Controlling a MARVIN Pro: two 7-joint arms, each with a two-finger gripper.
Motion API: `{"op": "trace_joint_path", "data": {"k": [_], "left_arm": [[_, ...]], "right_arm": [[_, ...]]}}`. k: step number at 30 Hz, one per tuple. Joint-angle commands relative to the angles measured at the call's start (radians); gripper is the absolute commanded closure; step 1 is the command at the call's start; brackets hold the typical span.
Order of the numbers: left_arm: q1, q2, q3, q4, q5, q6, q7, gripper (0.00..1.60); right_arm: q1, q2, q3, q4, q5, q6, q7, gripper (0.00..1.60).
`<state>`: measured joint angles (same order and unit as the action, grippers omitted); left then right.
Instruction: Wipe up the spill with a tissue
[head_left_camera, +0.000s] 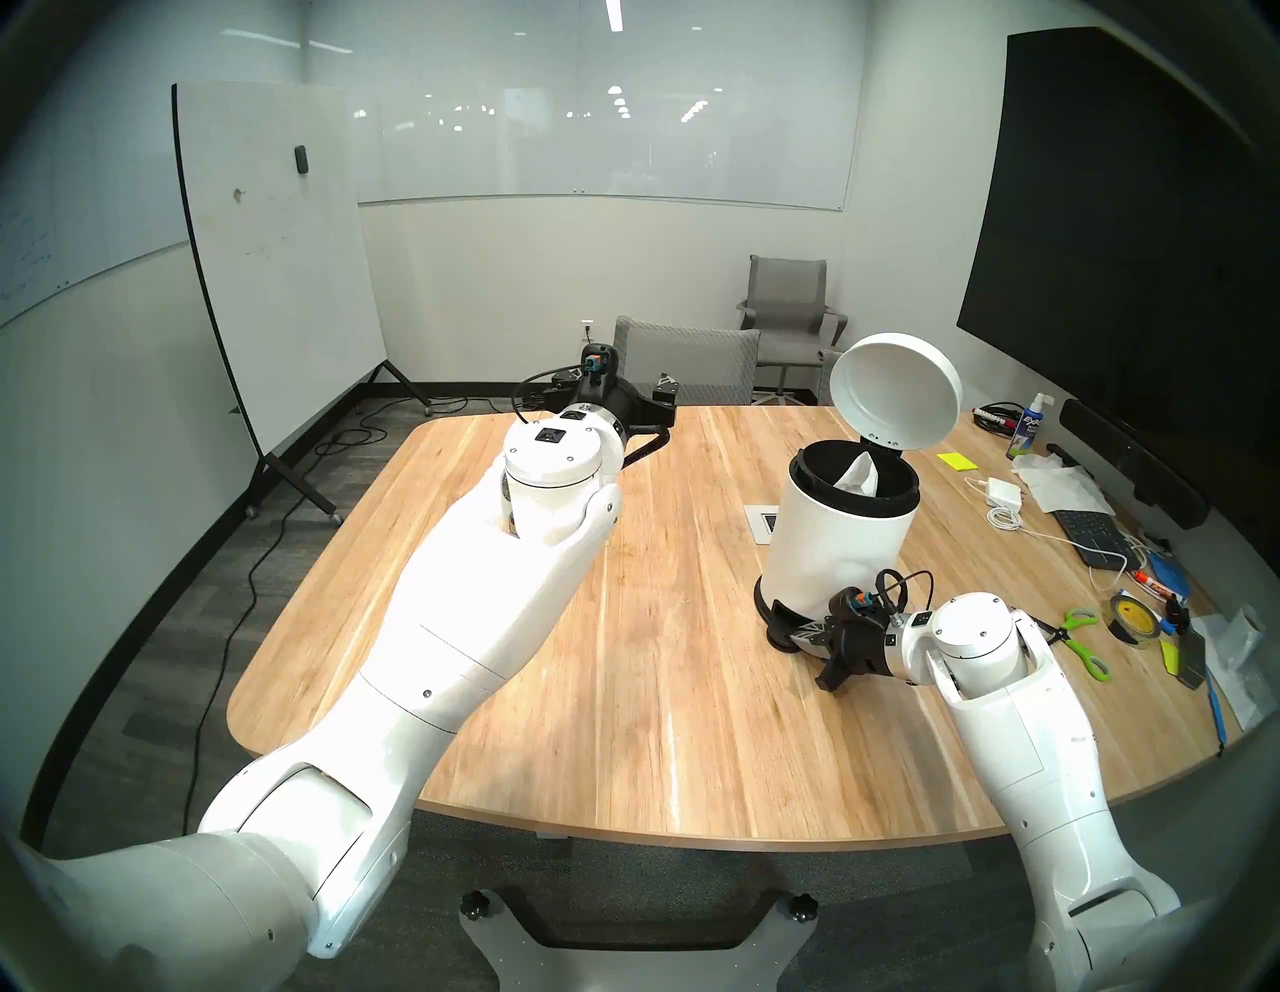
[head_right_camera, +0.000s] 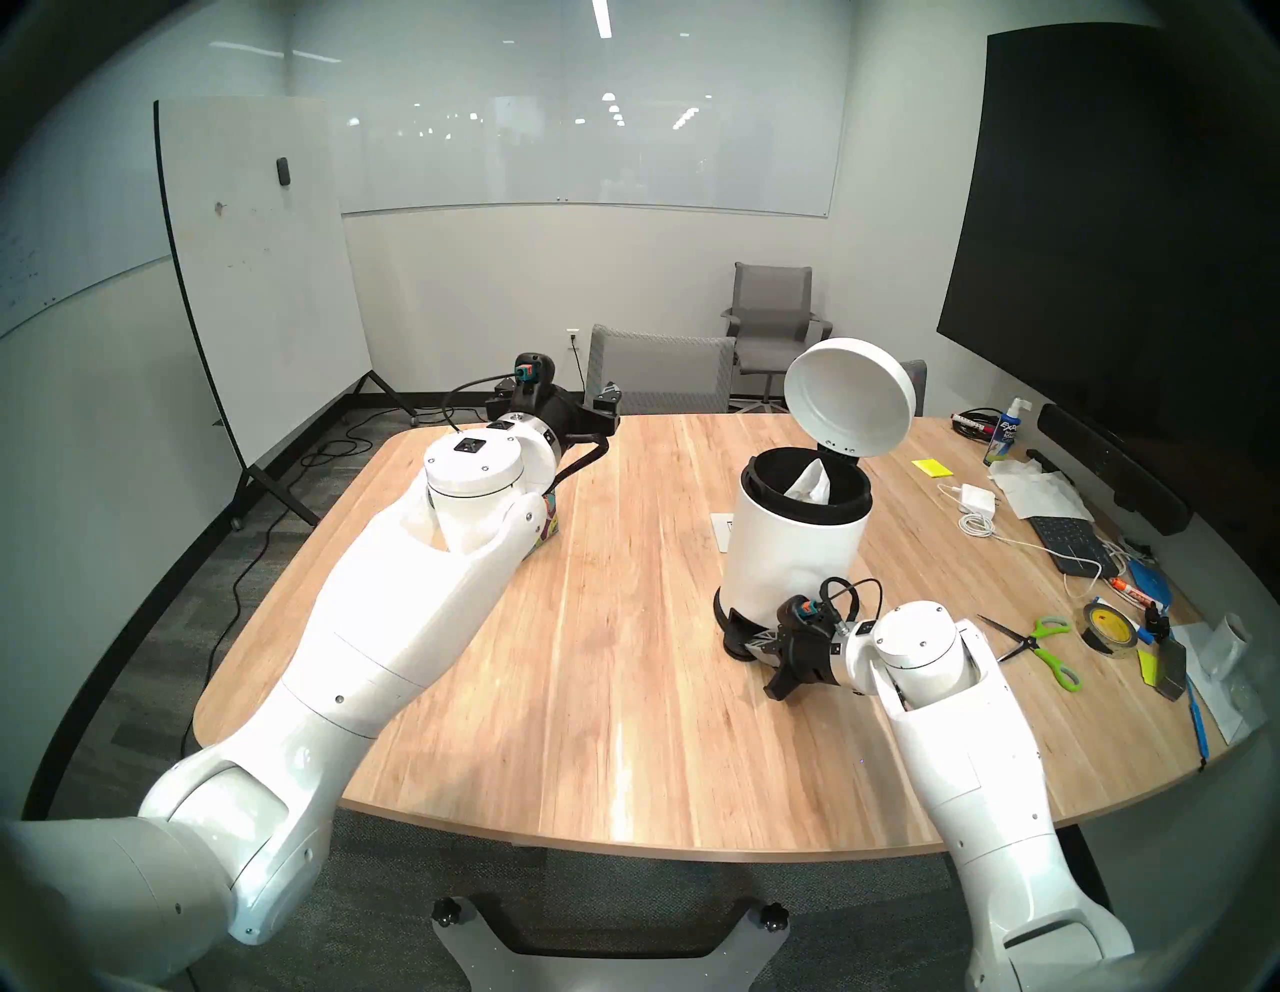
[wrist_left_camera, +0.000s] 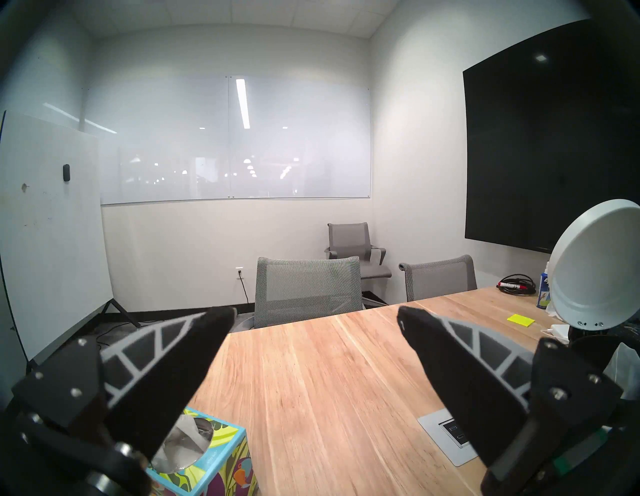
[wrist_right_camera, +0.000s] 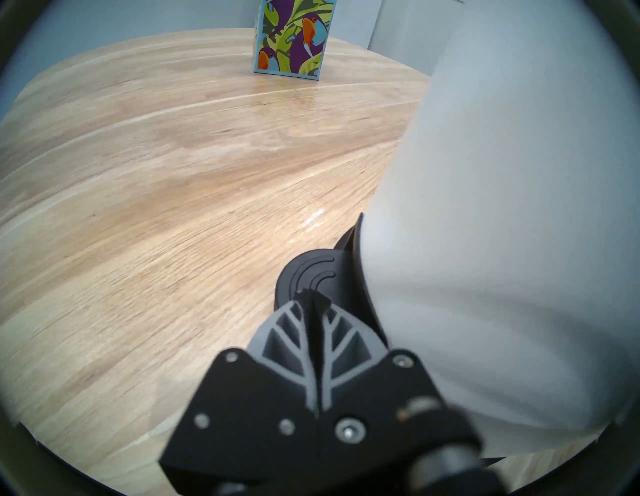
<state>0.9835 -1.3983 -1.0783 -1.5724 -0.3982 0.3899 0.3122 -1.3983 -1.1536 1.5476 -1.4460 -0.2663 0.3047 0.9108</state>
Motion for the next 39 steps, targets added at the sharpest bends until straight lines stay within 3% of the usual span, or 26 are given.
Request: {"op": "trace_joint_path", "data": {"k": [1, 16, 25, 30, 39], "left_arm": [[-0.014, -0.01, -0.006, -0.023, -0.001, -0.009, 0.002, 0.0], [-0.012, -0.014, -0.01, -0.023, 0.004, -0.008, -0.002, 0.0], [-0.011, -0.016, -0.012, -0.023, 0.008, -0.007, -0.004, 0.0], [-0.01, -0.017, -0.014, -0.023, 0.01, -0.007, -0.005, 0.0], [-0.009, -0.019, -0.016, -0.023, 0.013, -0.006, -0.007, 0.0]], "right_arm": [[-0.027, -0.013, -0.018, 0.049, -0.03, -0.01, -0.042, 1.6], [-0.034, -0.02, -0.013, 0.063, -0.028, -0.053, -0.063, 1.6], [0.019, 0.009, -0.004, 0.119, 0.039, -0.04, 0.06, 1.6], [0.056, 0.036, -0.025, 0.137, 0.028, -0.015, 0.118, 1.6], [0.046, 0.036, -0.04, 0.115, -0.003, -0.015, 0.086, 1.6]]}}
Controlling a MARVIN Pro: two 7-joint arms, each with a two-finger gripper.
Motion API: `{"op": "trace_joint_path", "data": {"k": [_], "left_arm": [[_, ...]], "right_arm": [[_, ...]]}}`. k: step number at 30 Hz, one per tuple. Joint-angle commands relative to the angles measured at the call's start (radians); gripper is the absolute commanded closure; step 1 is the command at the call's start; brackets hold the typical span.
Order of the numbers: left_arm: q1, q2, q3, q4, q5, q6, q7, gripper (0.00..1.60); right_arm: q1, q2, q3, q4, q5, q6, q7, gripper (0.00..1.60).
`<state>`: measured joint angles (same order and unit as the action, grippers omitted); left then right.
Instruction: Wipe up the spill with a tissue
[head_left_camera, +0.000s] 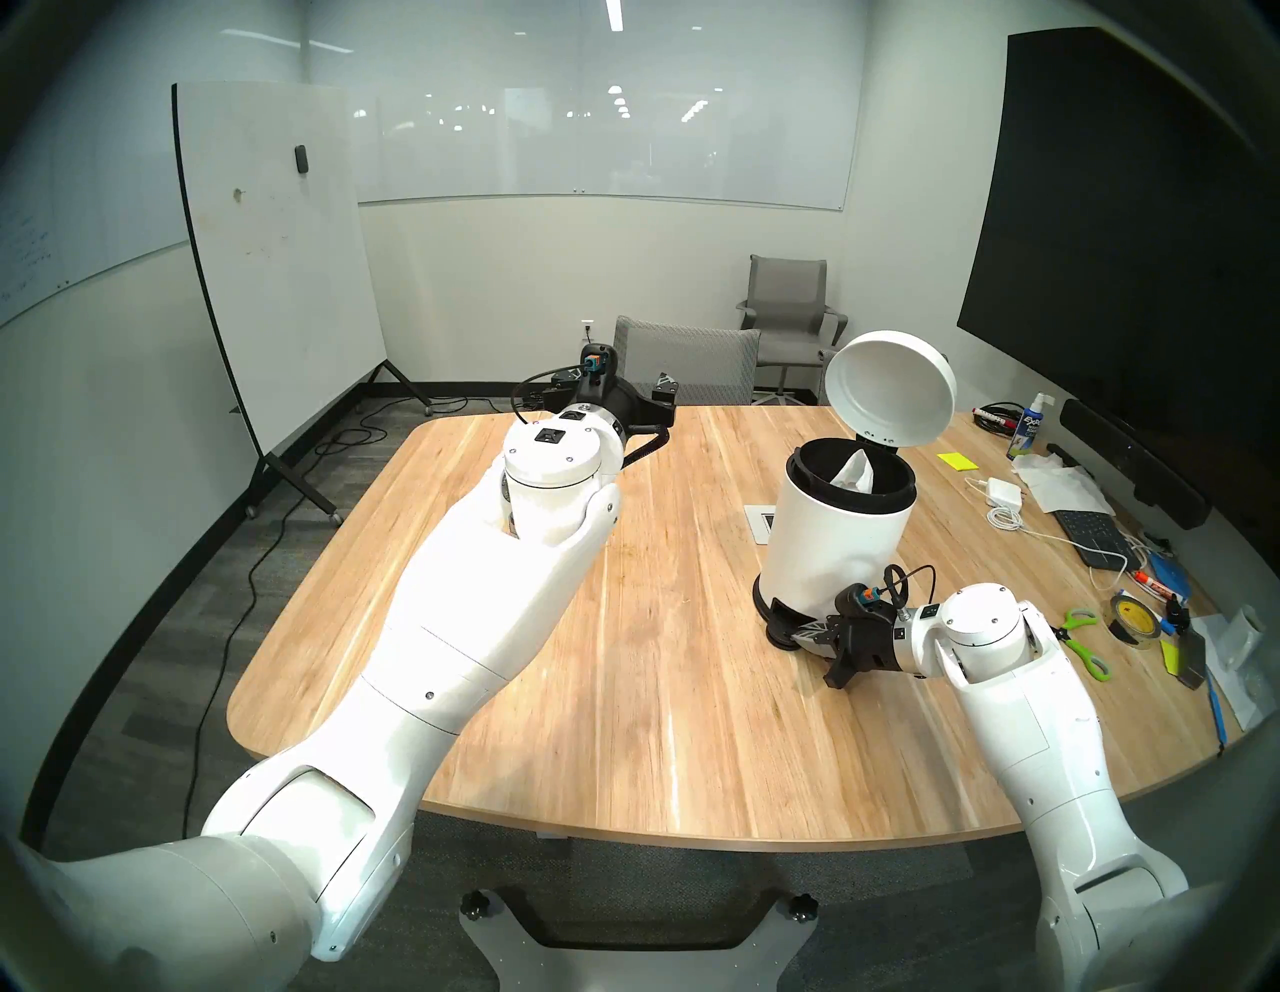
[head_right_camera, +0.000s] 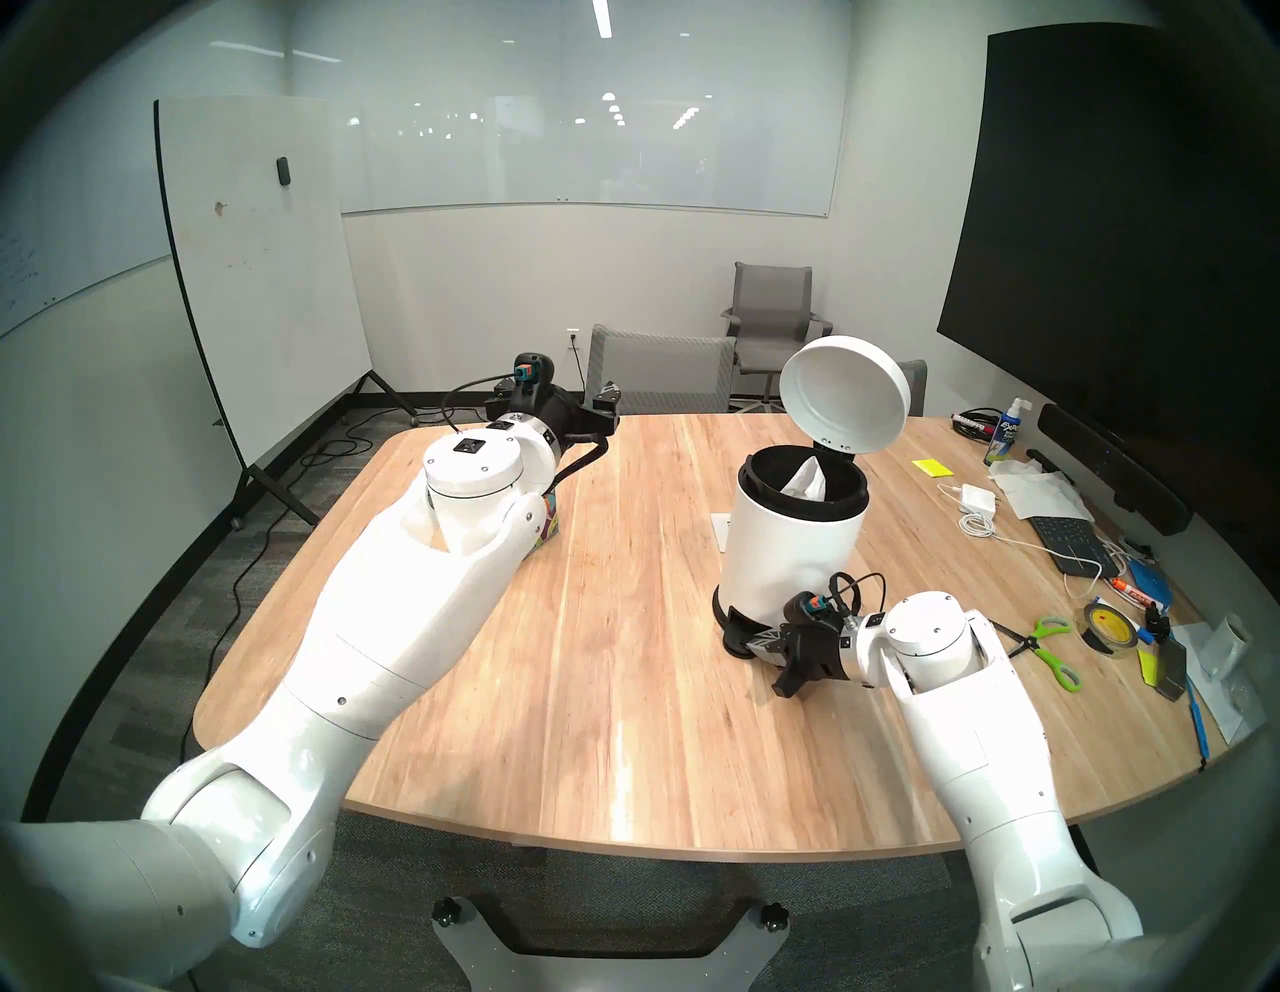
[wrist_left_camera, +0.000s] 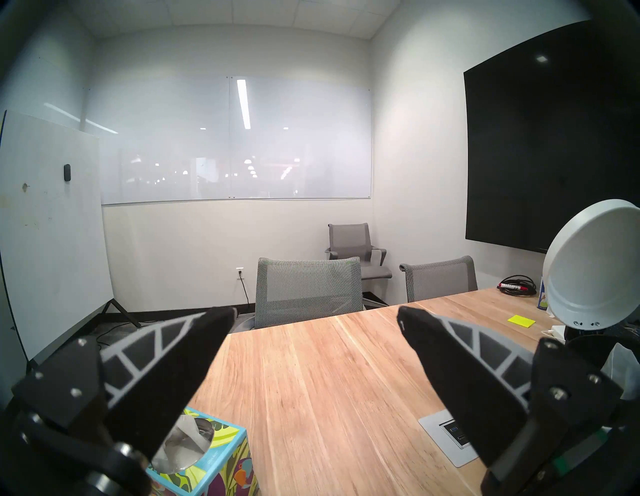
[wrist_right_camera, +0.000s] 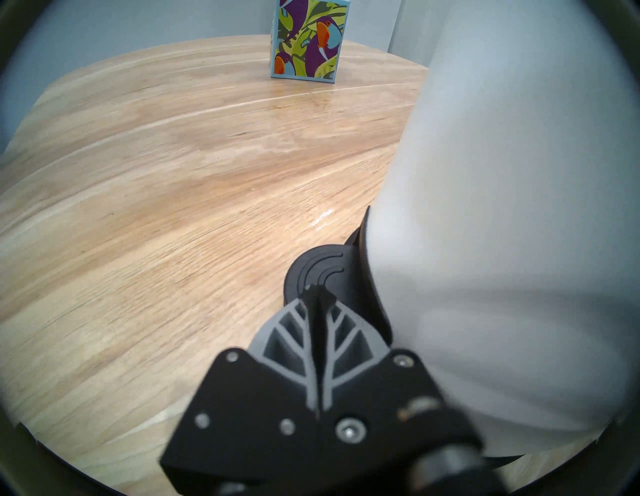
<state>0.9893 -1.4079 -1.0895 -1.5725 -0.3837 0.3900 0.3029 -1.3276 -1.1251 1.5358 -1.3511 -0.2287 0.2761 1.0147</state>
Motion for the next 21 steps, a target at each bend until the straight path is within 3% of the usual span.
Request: {"op": "trace_joint_path", "data": {"k": [1, 4, 5, 6, 12, 13, 16, 17, 21], "left_arm": [[-0.015, -0.01, -0.005, -0.023, -0.001, -0.006, 0.002, 0.0], [-0.014, -0.011, -0.006, -0.023, 0.0, -0.006, 0.001, 0.0], [-0.016, -0.01, -0.005, -0.019, 0.001, -0.006, -0.001, 0.0], [-0.014, -0.009, -0.004, -0.014, 0.002, -0.005, -0.002, 0.0], [-0.01, -0.007, -0.004, -0.008, 0.006, -0.003, -0.006, 0.0], [-0.01, -0.008, -0.004, -0.008, 0.008, -0.003, -0.007, 0.0], [-0.01, -0.008, -0.004, -0.008, 0.009, -0.003, -0.008, 0.0], [-0.01, -0.008, -0.004, -0.008, 0.009, -0.004, -0.008, 0.0], [-0.01, -0.009, -0.005, -0.007, 0.012, -0.004, -0.01, 0.0]], "right_arm": [[-0.03, 0.01, -0.034, 0.012, -0.053, 0.006, -0.031, 1.6], [-0.044, 0.007, -0.035, 0.004, -0.063, -0.019, -0.059, 1.6], [0.093, 0.029, -0.006, -0.116, -0.012, 0.028, 0.025, 1.6], [0.101, 0.014, 0.037, -0.111, 0.01, -0.024, -0.012, 1.6], [0.099, 0.012, 0.053, -0.163, 0.015, -0.033, -0.025, 1.6], [0.166, 0.012, 0.053, -0.243, 0.015, -0.025, -0.021, 1.6], [0.174, 0.011, 0.055, -0.254, 0.017, -0.026, -0.02, 1.6], [0.137, 0.008, 0.063, -0.221, 0.026, -0.036, -0.022, 1.6], [0.153, -0.003, 0.064, -0.259, 0.039, -0.037, -0.02, 1.6]]}}
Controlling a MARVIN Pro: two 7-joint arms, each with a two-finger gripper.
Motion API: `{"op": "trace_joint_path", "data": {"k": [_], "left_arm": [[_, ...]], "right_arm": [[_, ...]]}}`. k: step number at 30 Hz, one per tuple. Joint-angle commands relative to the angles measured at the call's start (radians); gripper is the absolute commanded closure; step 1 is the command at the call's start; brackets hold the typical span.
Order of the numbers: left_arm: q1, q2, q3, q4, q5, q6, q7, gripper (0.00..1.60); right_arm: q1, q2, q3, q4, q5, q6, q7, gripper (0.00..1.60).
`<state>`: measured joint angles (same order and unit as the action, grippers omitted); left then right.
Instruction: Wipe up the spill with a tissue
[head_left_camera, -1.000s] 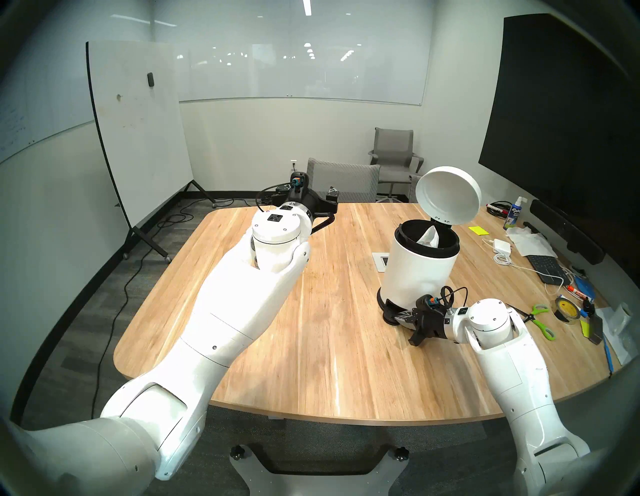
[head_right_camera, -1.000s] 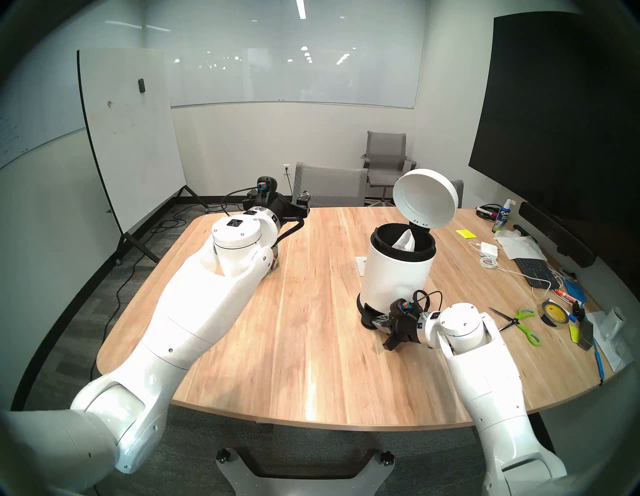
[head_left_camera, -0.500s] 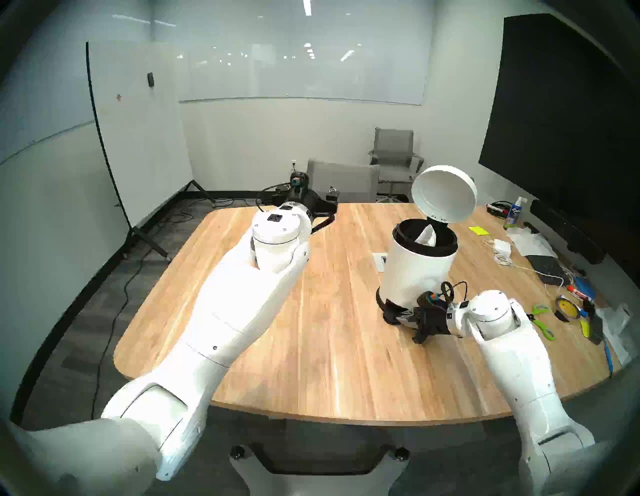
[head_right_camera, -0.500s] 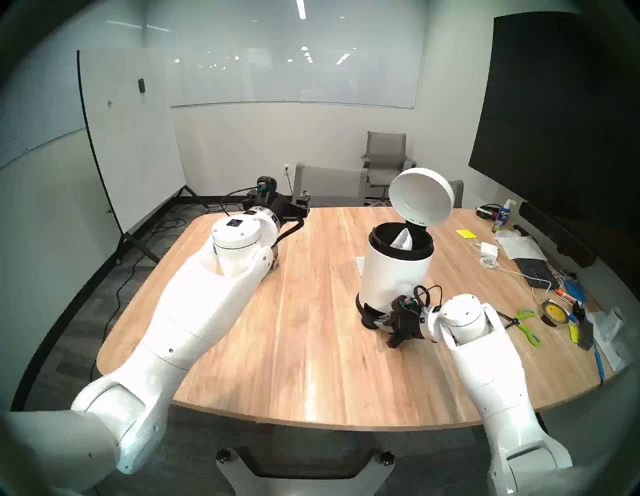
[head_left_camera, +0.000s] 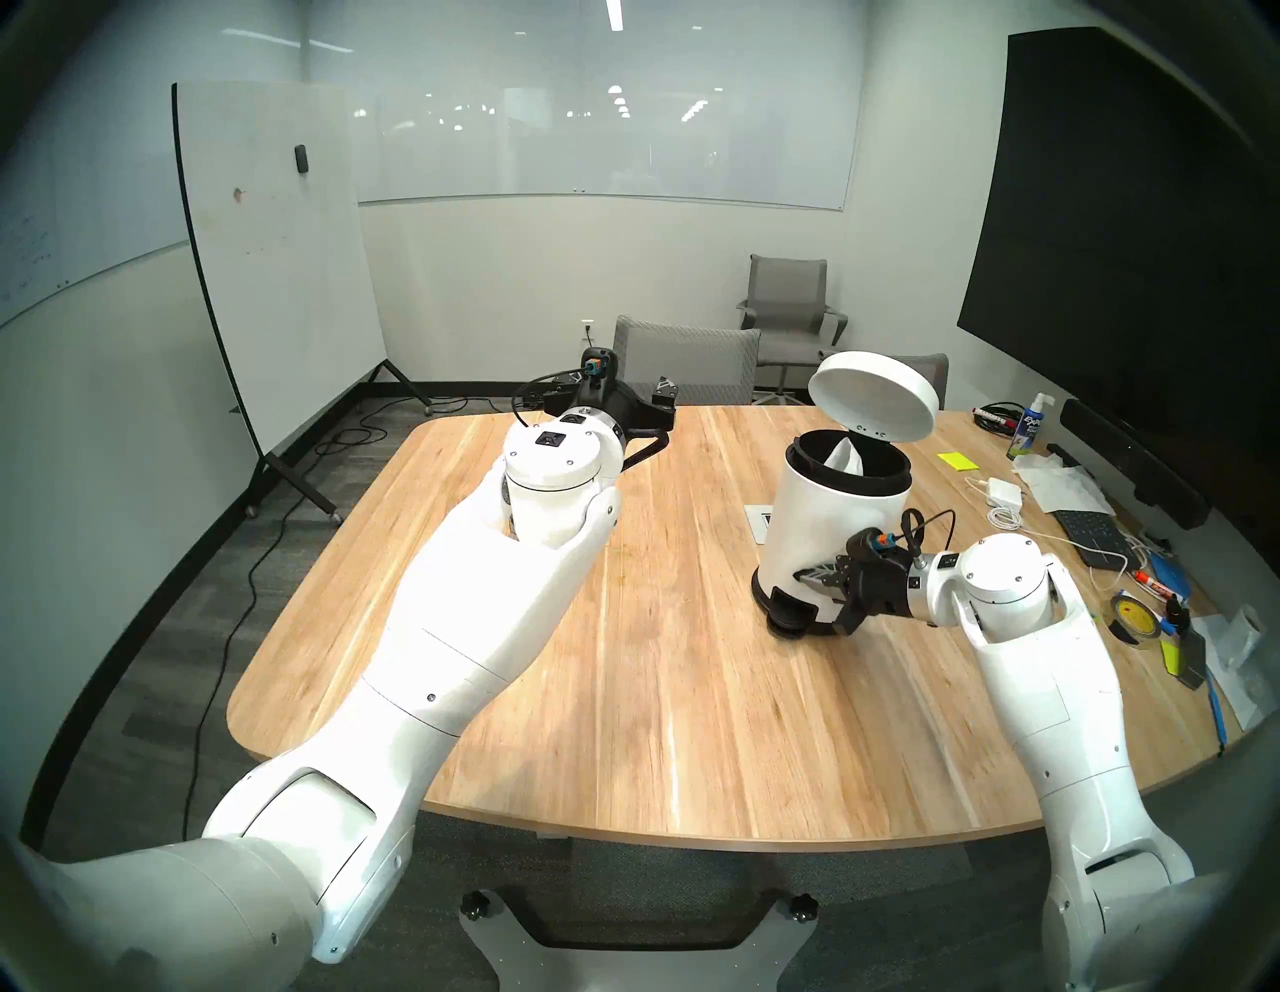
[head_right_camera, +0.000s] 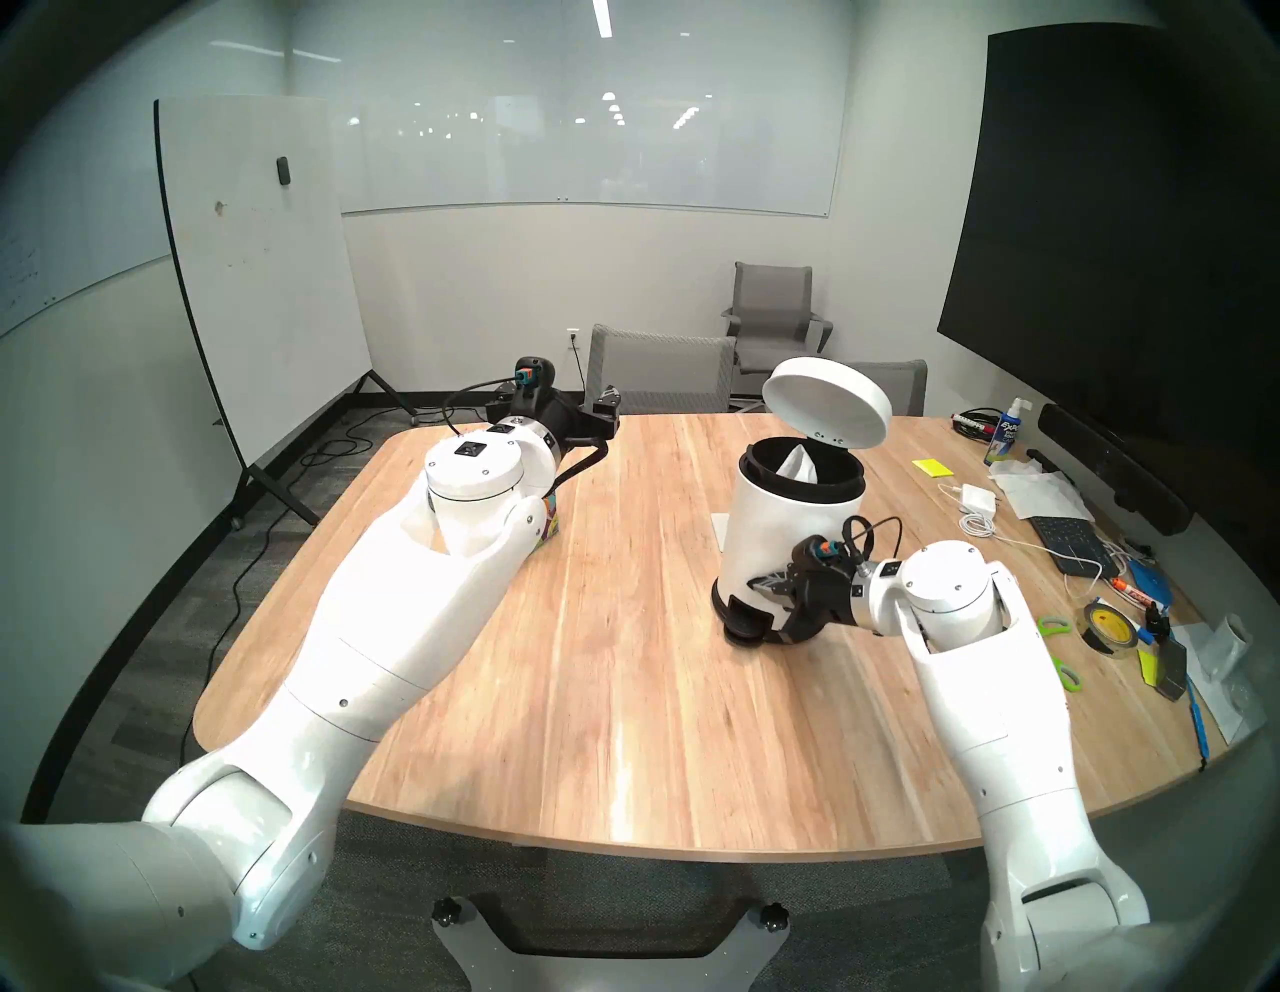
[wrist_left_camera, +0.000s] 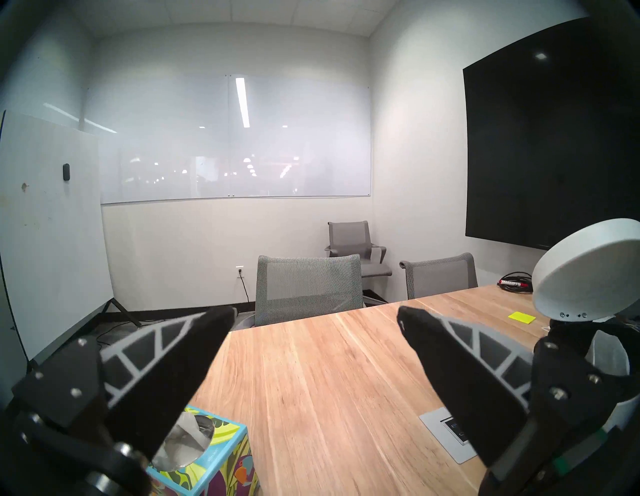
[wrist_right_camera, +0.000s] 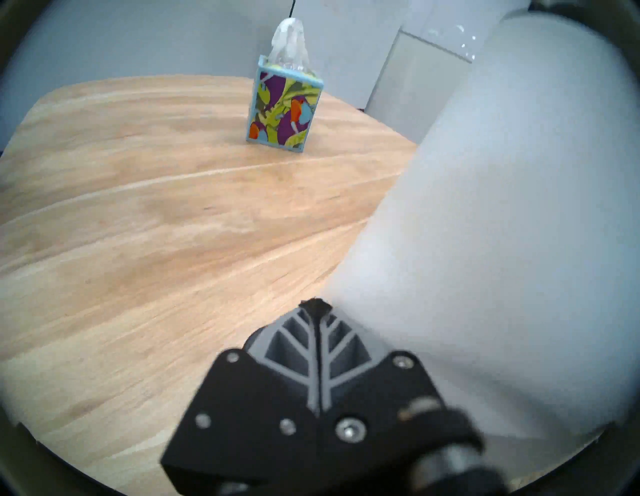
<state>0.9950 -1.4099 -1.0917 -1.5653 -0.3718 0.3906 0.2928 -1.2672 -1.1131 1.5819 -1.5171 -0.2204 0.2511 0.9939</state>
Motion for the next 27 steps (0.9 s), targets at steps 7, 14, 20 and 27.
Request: {"op": "trace_joint_path", "data": {"k": [7, 14, 20, 27], "left_arm": [[-0.018, -0.009, -0.005, -0.016, 0.004, -0.006, -0.005, 0.0], [-0.018, -0.011, -0.007, -0.017, 0.007, -0.006, -0.008, 0.0], [-0.018, -0.014, -0.009, -0.02, 0.009, -0.007, -0.01, 0.0], [-0.017, -0.018, -0.014, -0.024, 0.01, -0.006, -0.01, 0.0]], "right_arm": [[0.197, -0.053, -0.024, -0.231, 0.044, 0.027, 0.019, 1.6], [0.238, -0.126, -0.116, -0.3, 0.051, 0.087, 0.037, 1.6], [0.277, -0.125, -0.125, -0.366, 0.019, 0.195, 0.04, 1.6], [0.34, -0.068, -0.08, -0.328, -0.035, 0.334, 0.073, 1.6]]}}
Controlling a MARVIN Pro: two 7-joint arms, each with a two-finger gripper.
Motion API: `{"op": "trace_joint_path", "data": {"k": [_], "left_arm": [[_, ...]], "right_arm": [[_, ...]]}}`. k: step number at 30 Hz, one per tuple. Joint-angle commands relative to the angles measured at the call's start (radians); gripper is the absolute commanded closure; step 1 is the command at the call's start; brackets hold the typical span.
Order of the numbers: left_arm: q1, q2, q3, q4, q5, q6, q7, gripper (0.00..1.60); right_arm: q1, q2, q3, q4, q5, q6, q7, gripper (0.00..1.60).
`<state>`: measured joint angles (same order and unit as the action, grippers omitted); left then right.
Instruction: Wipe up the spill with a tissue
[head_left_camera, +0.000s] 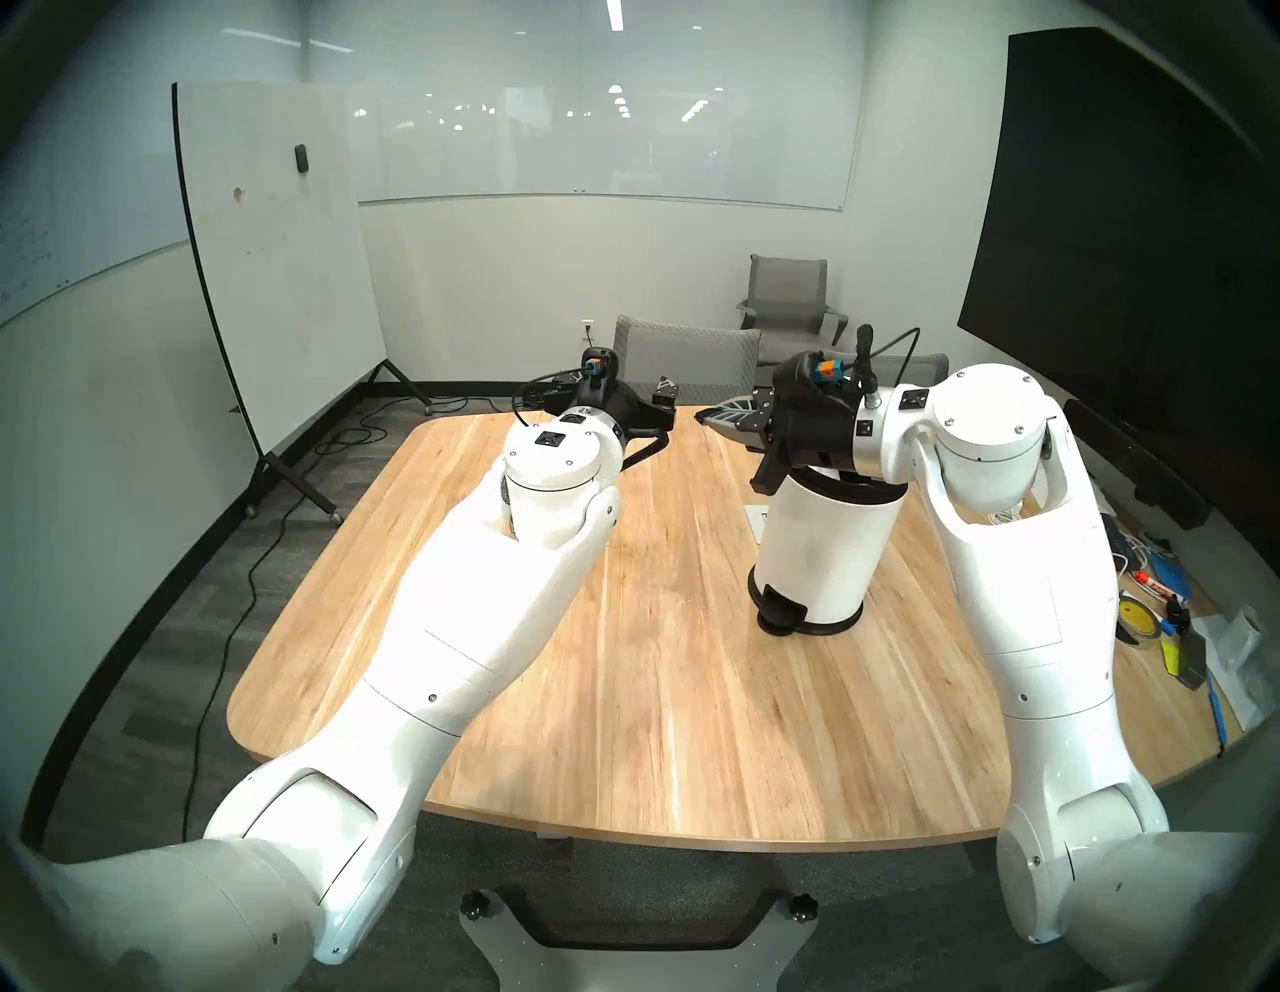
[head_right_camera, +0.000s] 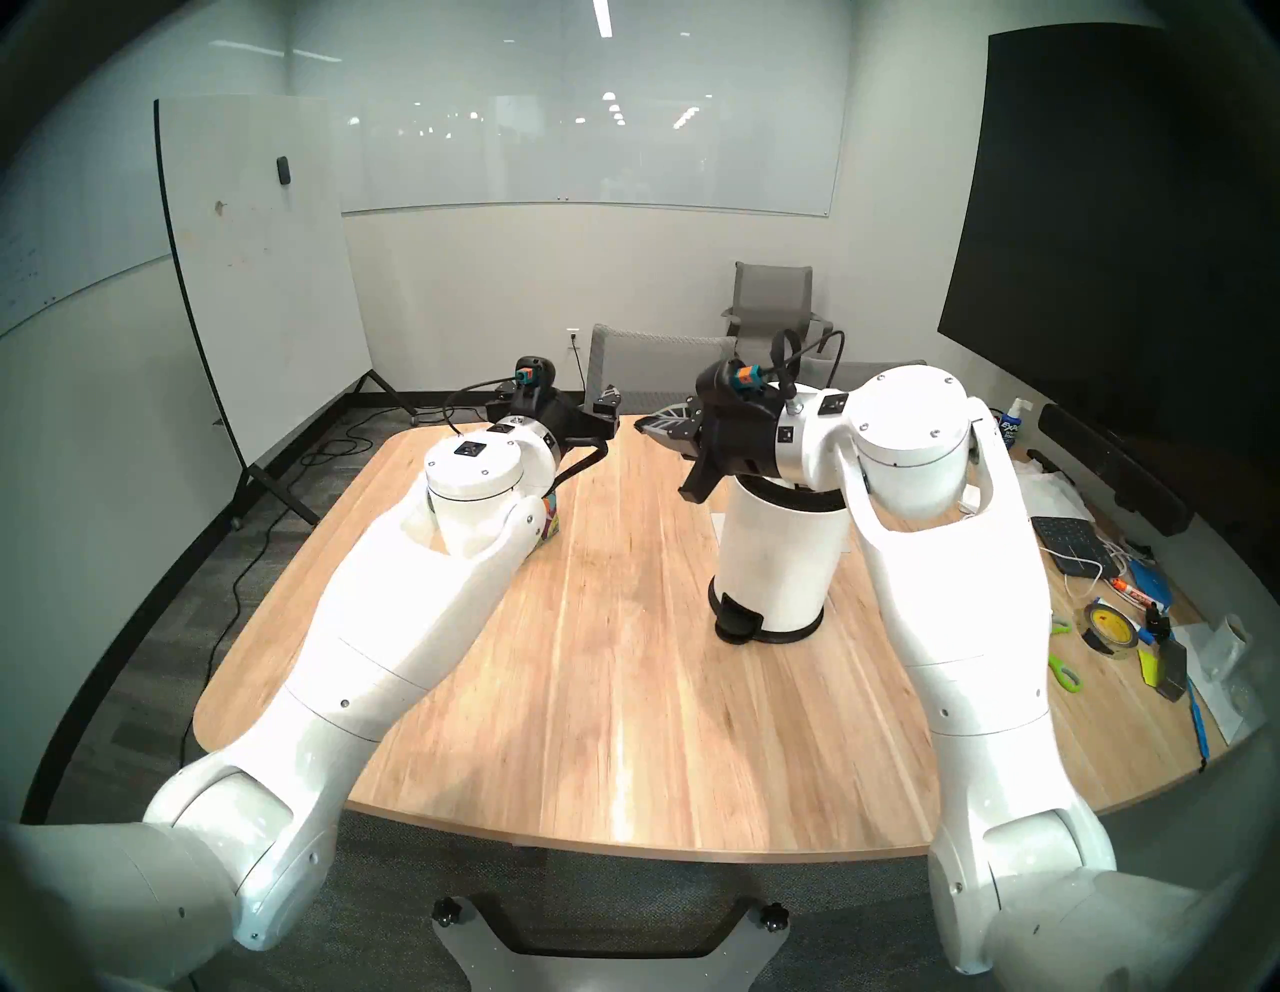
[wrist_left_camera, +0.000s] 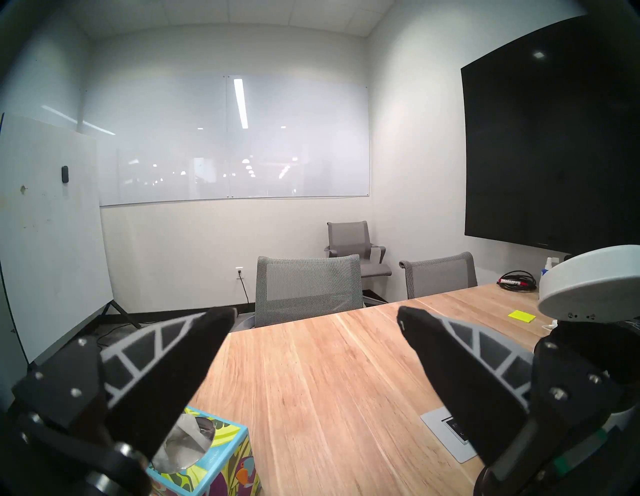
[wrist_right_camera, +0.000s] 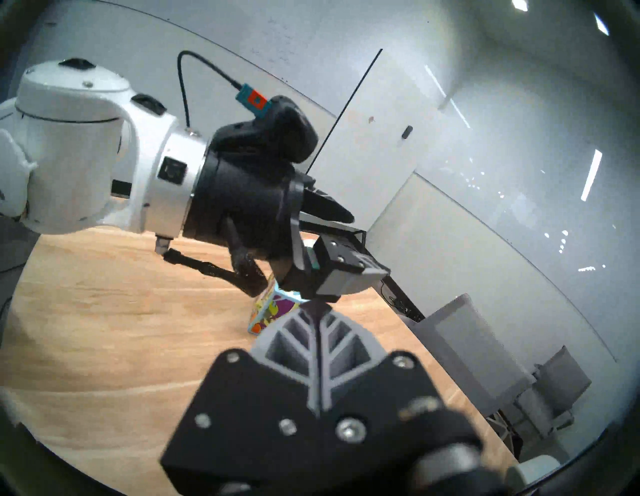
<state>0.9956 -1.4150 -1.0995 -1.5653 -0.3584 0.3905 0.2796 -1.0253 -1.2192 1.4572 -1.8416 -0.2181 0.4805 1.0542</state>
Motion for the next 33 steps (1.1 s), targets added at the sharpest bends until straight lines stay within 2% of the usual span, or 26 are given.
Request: {"op": "trace_joint_path", "data": {"k": [1, 3, 4, 6, 7, 8, 9, 10, 15, 17, 21, 25, 28, 33], "left_arm": [[-0.017, -0.013, -0.007, -0.024, -0.003, -0.006, 0.003, 0.0], [-0.017, -0.014, -0.007, -0.024, -0.003, -0.006, 0.003, 0.0], [-0.016, -0.015, -0.009, -0.026, -0.002, -0.006, 0.003, 0.0], [-0.015, -0.016, -0.009, -0.026, -0.002, -0.005, 0.004, 0.0], [-0.015, -0.016, -0.01, -0.027, -0.002, -0.005, 0.004, 0.0], [-0.014, -0.017, -0.011, -0.027, -0.002, -0.004, 0.004, 0.0], [-0.014, -0.018, -0.011, -0.028, -0.002, -0.004, 0.004, 0.0], [-0.014, -0.018, -0.012, -0.028, -0.001, -0.004, 0.005, 0.0], [-0.013, -0.019, -0.013, -0.029, -0.001, -0.003, 0.005, 0.0], [-0.012, -0.02, -0.013, -0.03, 0.0, -0.002, 0.006, 0.0], [-0.012, -0.02, -0.014, -0.03, 0.0, -0.002, 0.006, 0.0], [-0.012, -0.021, -0.014, -0.029, 0.001, -0.002, 0.006, 0.0], [-0.012, -0.021, -0.014, -0.03, 0.001, -0.002, 0.006, 0.0], [-0.011, -0.021, -0.015, -0.031, 0.001, -0.001, 0.006, 0.0]], "right_arm": [[0.105, 0.043, 0.047, -0.001, -0.05, 0.133, 0.022, 1.6], [0.108, 0.046, 0.055, 0.006, -0.056, 0.145, 0.025, 1.6], [0.126, 0.055, 0.051, 0.007, -0.075, 0.245, 0.044, 1.6], [0.131, 0.06, 0.054, 0.016, -0.081, 0.263, 0.052, 1.6], [0.13, 0.057, 0.063, 0.029, -0.086, 0.225, 0.06, 1.6], [0.148, 0.066, 0.056, 0.026, -0.101, 0.304, 0.079, 1.6], [0.147, 0.059, 0.07, 0.037, -0.106, 0.259, 0.082, 1.6], [0.157, 0.067, 0.066, 0.035, -0.111, 0.309, 0.09, 1.6], [0.156, 0.094, 0.084, 0.045, -0.12, 0.377, 0.087, 1.6], [0.149, 0.113, 0.083, 0.034, -0.095, 0.425, 0.063, 1.6], [0.141, 0.127, 0.075, 0.025, -0.063, 0.436, 0.026, 1.6], [0.12, 0.138, 0.07, -0.03, -0.028, 0.43, -0.017, 1.6], [0.107, 0.152, 0.061, -0.065, 0.001, 0.456, -0.033, 1.6], [0.089, 0.187, 0.079, -0.06, 0.036, 0.459, -0.055, 1.6]]}}
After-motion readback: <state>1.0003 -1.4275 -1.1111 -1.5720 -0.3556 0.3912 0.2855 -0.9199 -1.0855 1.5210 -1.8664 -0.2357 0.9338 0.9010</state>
